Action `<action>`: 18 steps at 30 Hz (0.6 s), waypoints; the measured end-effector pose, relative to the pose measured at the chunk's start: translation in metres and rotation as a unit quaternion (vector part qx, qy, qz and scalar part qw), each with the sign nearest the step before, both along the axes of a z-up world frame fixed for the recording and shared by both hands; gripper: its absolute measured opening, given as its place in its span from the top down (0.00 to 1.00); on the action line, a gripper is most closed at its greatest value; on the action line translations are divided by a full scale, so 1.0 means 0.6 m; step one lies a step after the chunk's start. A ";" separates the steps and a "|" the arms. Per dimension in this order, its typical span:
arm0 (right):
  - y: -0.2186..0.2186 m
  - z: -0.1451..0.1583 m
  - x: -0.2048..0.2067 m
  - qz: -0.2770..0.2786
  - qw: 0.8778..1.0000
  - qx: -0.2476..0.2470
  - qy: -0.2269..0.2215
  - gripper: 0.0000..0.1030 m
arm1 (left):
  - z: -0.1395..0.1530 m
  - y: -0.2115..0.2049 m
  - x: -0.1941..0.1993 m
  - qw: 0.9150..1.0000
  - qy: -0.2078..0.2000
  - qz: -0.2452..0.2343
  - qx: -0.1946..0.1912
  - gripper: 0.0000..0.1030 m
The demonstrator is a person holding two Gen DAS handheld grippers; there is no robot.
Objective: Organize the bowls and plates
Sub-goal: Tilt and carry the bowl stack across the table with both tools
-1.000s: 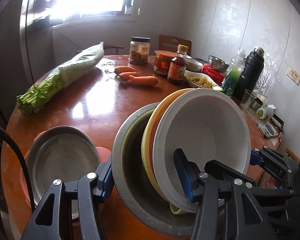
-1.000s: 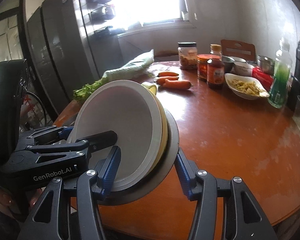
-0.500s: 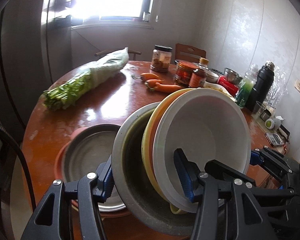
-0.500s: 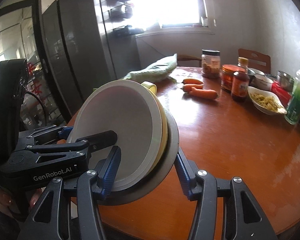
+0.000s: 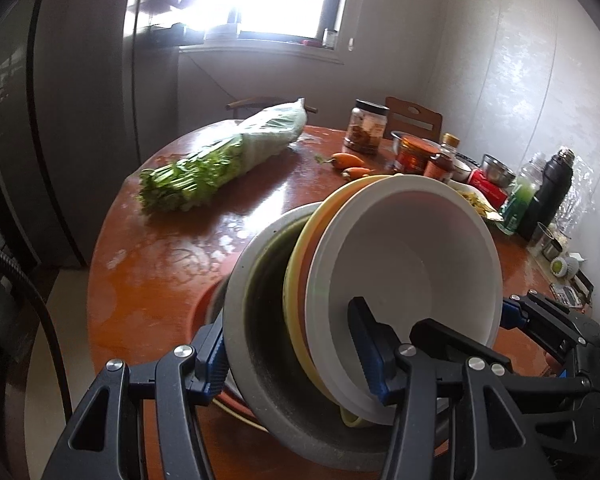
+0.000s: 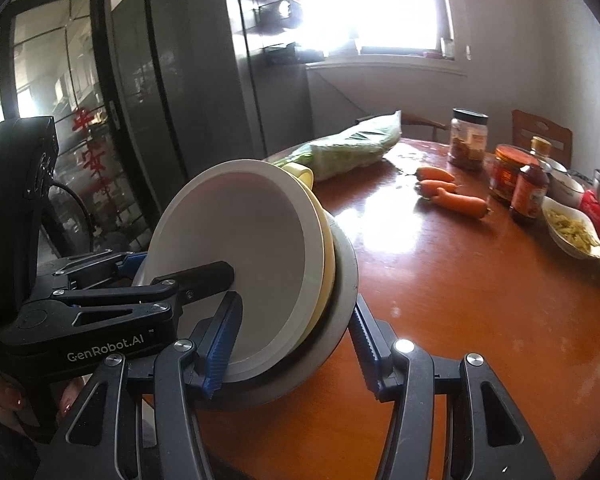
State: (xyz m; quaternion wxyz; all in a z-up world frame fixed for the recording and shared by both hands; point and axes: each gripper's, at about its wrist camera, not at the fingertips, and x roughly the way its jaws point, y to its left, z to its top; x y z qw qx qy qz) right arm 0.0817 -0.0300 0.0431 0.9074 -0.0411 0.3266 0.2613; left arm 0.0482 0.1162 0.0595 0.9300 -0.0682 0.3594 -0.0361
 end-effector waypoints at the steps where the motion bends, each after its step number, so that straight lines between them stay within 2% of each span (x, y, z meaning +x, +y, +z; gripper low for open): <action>1: 0.006 -0.002 0.002 0.003 1.000 -0.001 0.001 0.45 | -0.002 0.005 0.001 1.000 0.001 0.002 0.000 0.48; 12: 0.041 -0.039 0.026 0.024 0.999 -0.018 0.022 0.46 | -0.045 0.034 0.014 1.000 0.022 0.021 -0.002 0.48; 18: 0.050 -0.055 0.028 0.026 0.999 -0.028 0.024 0.46 | -0.055 0.035 0.016 0.999 0.022 0.030 0.014 0.48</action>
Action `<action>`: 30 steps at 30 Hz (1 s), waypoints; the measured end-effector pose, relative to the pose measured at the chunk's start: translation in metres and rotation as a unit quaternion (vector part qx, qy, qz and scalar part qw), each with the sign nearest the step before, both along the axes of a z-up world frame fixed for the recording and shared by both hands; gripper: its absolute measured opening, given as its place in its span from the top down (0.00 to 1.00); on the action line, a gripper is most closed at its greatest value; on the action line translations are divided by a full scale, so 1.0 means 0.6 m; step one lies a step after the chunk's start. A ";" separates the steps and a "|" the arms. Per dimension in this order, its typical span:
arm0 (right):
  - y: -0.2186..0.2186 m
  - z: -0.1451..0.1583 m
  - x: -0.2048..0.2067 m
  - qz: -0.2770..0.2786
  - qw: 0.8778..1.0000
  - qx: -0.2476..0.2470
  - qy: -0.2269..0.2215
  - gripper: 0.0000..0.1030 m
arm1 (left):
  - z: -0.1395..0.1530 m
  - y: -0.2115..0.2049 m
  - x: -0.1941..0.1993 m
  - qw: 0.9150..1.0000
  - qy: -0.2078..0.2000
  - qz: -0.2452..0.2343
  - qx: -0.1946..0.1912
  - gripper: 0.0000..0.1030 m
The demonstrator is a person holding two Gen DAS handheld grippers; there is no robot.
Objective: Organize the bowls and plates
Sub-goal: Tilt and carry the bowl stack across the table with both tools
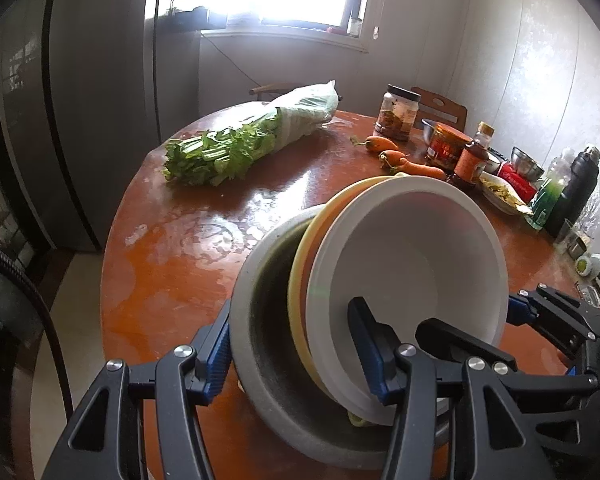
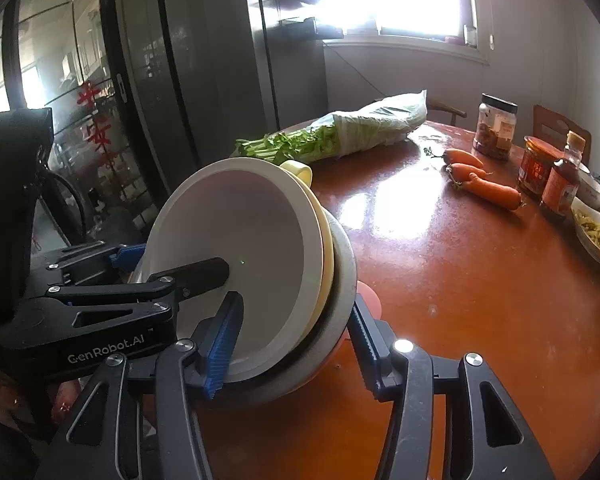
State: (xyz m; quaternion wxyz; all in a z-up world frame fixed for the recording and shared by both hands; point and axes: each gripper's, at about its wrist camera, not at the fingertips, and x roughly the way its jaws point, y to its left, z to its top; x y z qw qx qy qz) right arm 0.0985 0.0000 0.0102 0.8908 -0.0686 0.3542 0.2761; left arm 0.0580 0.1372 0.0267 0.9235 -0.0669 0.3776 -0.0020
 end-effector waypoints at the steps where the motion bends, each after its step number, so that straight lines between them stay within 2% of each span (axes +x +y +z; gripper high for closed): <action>1: 0.001 -0.001 -0.001 0.000 1.000 0.000 0.000 0.46 | -0.002 0.000 0.001 1.000 0.001 0.000 0.002 0.48; 30: 0.025 -0.013 0.015 -0.014 1.000 -0.020 -0.019 0.47 | -0.020 0.014 0.033 1.000 0.001 0.001 0.001 0.47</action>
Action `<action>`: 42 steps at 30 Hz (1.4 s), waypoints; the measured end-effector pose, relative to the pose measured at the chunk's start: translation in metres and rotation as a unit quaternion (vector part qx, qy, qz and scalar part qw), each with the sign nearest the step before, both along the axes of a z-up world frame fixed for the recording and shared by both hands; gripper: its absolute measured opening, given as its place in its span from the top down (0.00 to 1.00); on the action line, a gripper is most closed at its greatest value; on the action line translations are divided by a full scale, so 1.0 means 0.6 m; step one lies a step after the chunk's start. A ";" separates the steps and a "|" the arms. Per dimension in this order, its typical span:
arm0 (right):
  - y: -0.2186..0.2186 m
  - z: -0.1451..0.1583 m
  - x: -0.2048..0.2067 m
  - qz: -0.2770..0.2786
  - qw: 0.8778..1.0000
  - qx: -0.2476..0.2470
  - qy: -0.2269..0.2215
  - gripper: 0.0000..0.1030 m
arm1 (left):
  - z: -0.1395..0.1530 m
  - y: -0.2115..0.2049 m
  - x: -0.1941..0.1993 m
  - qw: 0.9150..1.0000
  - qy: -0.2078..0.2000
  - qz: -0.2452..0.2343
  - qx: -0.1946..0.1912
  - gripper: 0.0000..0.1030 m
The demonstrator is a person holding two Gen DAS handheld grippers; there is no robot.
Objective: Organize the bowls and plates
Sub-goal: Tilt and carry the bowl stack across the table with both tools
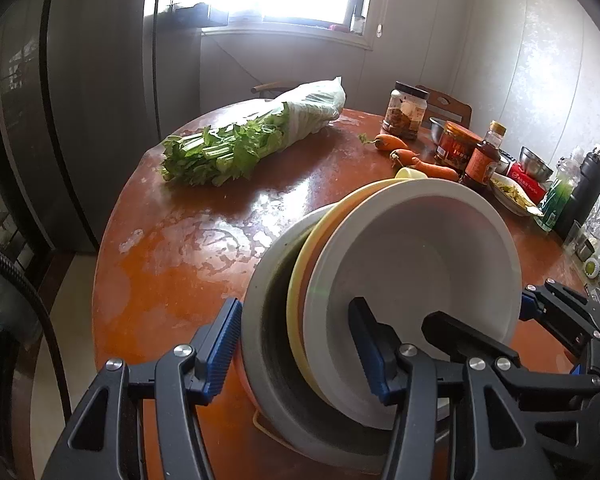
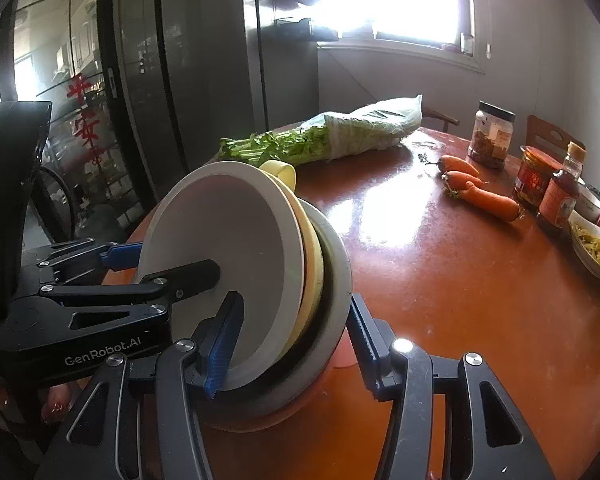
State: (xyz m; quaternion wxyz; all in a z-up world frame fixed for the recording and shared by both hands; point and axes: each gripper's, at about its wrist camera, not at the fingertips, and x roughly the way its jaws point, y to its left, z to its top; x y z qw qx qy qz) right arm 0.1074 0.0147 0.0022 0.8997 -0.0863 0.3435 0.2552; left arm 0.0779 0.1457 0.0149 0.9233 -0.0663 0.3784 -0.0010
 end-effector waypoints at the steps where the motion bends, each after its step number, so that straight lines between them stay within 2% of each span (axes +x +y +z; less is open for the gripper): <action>1: 0.000 0.000 0.000 0.000 1.000 0.000 0.000 0.47 | 0.000 0.001 0.002 1.000 0.000 0.000 0.000 0.46; 19: -0.007 0.005 0.007 -0.007 1.000 0.002 0.000 0.46 | 0.004 0.002 0.000 1.000 -0.001 -0.004 -0.017 0.43; 25: -0.010 0.008 0.002 -0.007 1.000 0.001 -0.003 0.43 | 0.012 0.005 -0.007 1.000 -0.008 0.001 -0.019 0.42; 34: -0.018 0.023 -0.014 -0.011 1.000 0.003 -0.021 0.37 | 0.040 0.008 -0.037 0.999 -0.043 0.013 -0.022 0.34; 39: -0.025 0.037 -0.036 -0.010 0.999 0.006 -0.034 0.34 | 0.060 -0.005 -0.065 0.998 -0.065 0.024 -0.002 0.33; 42: -0.036 0.046 -0.054 -0.011 0.999 0.010 -0.043 0.33 | 0.064 -0.018 -0.088 0.997 -0.071 0.031 0.009 0.28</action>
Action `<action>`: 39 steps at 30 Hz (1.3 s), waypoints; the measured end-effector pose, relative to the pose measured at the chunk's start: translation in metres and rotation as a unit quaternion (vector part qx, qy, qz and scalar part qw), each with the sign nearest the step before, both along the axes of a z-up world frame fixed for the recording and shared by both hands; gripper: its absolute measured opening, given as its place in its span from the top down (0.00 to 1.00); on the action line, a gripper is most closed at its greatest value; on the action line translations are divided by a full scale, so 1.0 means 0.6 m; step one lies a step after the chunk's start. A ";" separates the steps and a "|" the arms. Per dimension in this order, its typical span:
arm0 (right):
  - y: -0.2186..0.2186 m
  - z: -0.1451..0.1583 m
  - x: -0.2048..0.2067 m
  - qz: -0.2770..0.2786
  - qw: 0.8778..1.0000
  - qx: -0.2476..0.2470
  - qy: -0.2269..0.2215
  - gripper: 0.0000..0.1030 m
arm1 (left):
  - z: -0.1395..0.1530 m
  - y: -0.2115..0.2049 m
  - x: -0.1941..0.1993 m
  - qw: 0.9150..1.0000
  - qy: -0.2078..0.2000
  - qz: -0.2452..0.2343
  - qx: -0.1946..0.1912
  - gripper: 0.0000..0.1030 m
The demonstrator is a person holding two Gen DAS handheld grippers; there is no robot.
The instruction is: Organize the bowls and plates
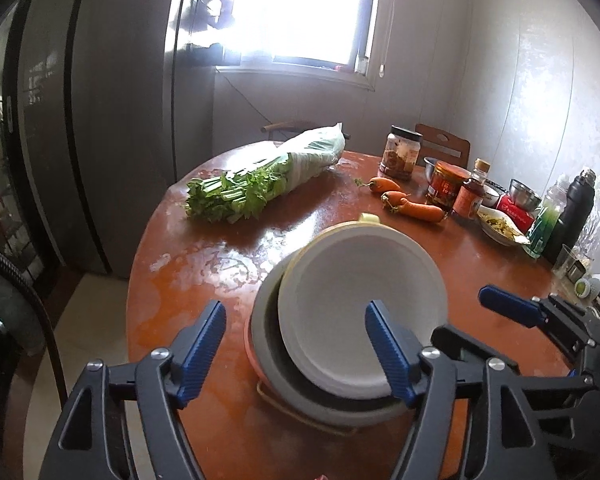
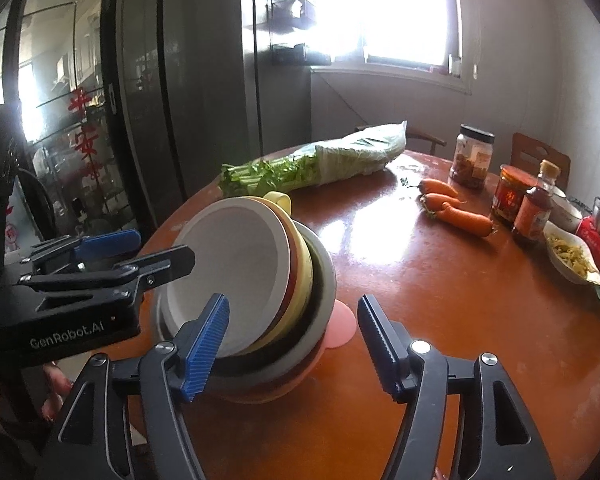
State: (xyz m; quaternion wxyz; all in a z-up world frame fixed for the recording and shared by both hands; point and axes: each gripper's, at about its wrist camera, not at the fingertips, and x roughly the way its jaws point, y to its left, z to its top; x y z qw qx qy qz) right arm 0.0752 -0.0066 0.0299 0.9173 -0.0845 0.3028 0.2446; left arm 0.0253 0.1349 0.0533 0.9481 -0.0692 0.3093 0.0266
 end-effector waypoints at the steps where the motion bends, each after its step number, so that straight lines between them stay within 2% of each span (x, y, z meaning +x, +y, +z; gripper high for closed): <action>1: -0.004 0.003 -0.006 -0.002 1.000 0.001 -0.002 0.32 | 0.000 -0.003 -0.006 1.000 -0.001 0.005 0.006 0.26; 7: -0.034 0.006 -0.051 -0.011 1.000 -0.009 -0.017 0.28 | -0.006 -0.042 -0.051 0.999 0.008 0.035 0.022 0.24; 13: -0.080 0.000 -0.090 -0.033 0.999 -0.015 -0.016 0.26 | -0.013 -0.082 -0.085 0.999 0.014 0.043 0.024 0.19; 20: -0.111 -0.008 -0.123 -0.041 0.999 -0.025 -0.013 0.25 | -0.038 -0.116 -0.114 0.998 0.044 0.042 0.027 0.19; 39: -0.118 -0.013 -0.166 -0.051 0.998 -0.035 -0.013 0.24 | -0.039 -0.127 -0.135 0.997 0.060 0.039 0.027 0.19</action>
